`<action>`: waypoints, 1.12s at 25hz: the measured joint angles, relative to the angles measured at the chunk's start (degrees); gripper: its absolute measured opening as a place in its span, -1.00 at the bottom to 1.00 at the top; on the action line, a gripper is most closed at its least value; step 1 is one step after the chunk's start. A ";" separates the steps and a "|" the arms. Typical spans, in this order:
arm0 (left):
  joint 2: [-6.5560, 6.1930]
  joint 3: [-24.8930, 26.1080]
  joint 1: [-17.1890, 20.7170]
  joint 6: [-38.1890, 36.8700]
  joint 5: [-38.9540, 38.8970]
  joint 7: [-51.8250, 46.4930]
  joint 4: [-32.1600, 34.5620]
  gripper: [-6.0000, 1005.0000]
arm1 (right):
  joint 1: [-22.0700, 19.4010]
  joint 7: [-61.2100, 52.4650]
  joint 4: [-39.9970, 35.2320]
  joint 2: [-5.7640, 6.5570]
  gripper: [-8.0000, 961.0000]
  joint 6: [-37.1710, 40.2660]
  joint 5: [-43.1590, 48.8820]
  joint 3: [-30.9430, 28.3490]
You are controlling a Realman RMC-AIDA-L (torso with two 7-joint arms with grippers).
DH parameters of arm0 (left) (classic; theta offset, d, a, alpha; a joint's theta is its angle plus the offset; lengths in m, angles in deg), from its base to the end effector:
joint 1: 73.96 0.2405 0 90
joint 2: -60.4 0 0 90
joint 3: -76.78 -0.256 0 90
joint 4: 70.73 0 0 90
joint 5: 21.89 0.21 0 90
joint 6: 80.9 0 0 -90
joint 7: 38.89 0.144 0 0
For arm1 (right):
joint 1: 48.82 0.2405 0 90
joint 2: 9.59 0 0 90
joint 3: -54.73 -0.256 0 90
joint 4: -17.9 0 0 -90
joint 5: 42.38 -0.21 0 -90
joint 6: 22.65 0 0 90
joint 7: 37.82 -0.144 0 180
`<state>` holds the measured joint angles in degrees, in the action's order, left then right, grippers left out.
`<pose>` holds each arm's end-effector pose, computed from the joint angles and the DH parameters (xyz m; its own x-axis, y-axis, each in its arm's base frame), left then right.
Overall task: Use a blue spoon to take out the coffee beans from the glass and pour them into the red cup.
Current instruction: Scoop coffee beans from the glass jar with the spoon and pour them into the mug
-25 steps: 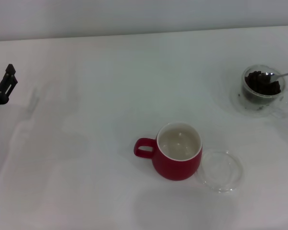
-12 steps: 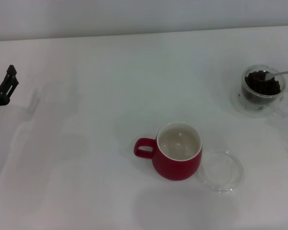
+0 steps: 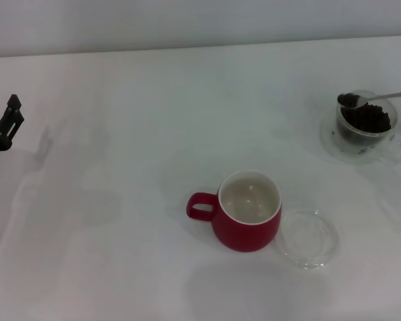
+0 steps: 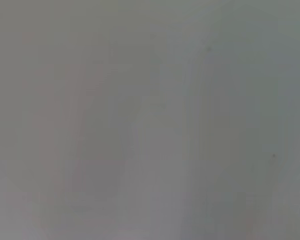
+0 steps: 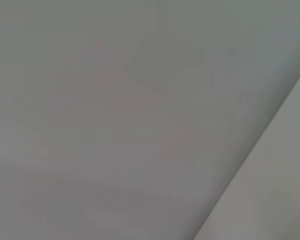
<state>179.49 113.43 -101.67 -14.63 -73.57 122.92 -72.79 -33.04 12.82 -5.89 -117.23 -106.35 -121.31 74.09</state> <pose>-0.3340 0.3308 -0.0228 0.7051 0.0505 0.7073 0.6929 -0.2607 -0.6722 0.3970 0.2726 0.1119 -0.3927 -0.5206 -0.7581 -0.8963 0.0320 0.4423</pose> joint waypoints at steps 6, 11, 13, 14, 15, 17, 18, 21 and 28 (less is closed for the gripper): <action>-0.07 0.00 0.09 -0.01 0.00 0.00 0.16 0.45 | -0.01 -0.54 -0.15 -1.42 -0.68 -2.53 0.41 0.53; -0.17 0.00 0.11 -0.01 0.00 0.00 0.21 0.46 | -0.04 -0.84 -0.20 -2.44 -0.68 -5.06 0.66 1.47; -0.20 0.00 0.12 0.00 0.00 0.00 0.20 0.46 | -0.05 -1.23 -0.08 -2.76 -0.68 -5.75 0.69 2.28; -0.19 0.00 0.12 0.00 0.00 0.00 0.21 0.46 | -0.05 -1.38 -0.08 -2.99 -0.68 -6.12 0.71 2.77; -0.20 0.00 0.12 0.00 0.00 0.00 0.22 0.46 | -0.05 -1.49 -0.08 -3.21 -0.68 -6.50 0.74 3.23; -0.19 0.00 0.12 0.00 0.00 0.00 0.22 0.45 | -0.06 -1.50 -0.20 -3.89 -0.68 -7.32 0.78 3.82; -0.18 0.00 0.12 0.00 0.00 0.00 0.22 0.45 | -0.06 -1.50 -0.34 -4.25 -0.68 -7.63 0.79 4.02; -0.17 0.00 0.12 -0.01 0.00 0.00 0.22 0.45 | -0.05 -1.34 -0.56 -5.28 -0.68 -8.57 0.80 4.49; -0.17 -0.06 0.27 0.00 0.00 0.00 0.22 0.46 | 0.12 -0.26 -0.70 -6.73 -0.68 -10.31 0.80 6.12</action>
<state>179.31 113.37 -101.40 -14.63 -73.57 122.92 -72.57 -32.92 12.56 -6.60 -123.96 -116.66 -120.51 80.21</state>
